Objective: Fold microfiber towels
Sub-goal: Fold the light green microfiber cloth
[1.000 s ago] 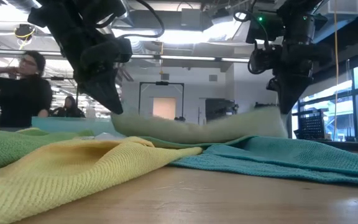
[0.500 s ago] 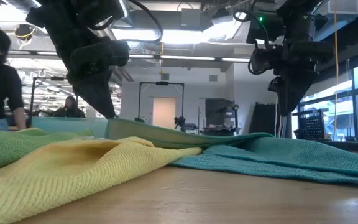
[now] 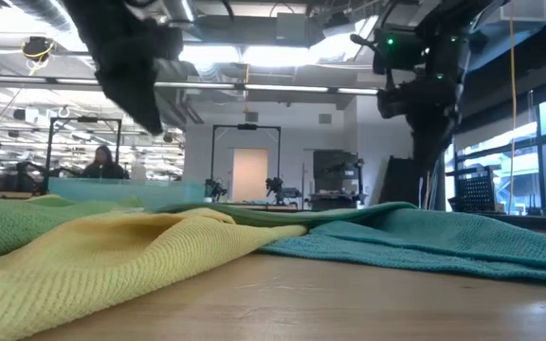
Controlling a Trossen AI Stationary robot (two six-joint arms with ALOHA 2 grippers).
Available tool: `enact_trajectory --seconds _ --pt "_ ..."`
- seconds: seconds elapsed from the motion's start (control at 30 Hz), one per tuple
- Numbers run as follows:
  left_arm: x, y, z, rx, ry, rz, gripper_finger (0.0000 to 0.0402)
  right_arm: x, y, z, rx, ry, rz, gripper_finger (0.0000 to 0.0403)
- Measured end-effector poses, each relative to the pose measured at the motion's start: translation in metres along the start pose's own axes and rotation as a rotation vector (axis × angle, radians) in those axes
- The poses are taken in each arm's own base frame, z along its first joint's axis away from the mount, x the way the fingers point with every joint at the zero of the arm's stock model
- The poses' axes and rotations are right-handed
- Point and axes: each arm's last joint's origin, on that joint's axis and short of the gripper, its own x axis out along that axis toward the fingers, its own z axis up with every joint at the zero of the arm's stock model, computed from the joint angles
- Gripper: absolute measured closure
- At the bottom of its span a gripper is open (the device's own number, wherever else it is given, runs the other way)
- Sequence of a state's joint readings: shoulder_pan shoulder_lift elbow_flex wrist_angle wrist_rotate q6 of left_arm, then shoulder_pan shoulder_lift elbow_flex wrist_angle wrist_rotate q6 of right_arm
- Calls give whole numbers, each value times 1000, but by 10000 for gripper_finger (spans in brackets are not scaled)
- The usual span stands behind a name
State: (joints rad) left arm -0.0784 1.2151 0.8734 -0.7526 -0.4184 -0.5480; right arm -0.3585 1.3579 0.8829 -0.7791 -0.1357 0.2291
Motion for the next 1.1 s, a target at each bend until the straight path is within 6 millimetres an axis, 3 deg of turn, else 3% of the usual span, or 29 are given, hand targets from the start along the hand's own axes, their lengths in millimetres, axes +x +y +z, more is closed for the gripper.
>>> enact_trajectory --seconds 0.13,0.23,0.33,0.43,0.6,0.8,1.1 --pt "-7 18 11 -158 -82 30 329 -4 -24 10 76 -60 56 215" --pt "-2 25 24 -167 -116 -68 329 -7 -41 12 53 -72 63 214" --pt "9 28 40 -143 -149 -197 329 -5 -56 12 61 -51 109 214" --pt "27 41 45 -183 -92 -219 329 -1 -65 14 79 -25 139 214" --pt "52 65 55 -200 -2 -261 329 -3 -66 23 24 -66 139 214" --pt "66 94 88 -67 30 -378 314 -12 -65 34 56 -118 169 214" --pt "132 127 97 69 362 -611 267 -13 -58 36 101 -120 259 215"
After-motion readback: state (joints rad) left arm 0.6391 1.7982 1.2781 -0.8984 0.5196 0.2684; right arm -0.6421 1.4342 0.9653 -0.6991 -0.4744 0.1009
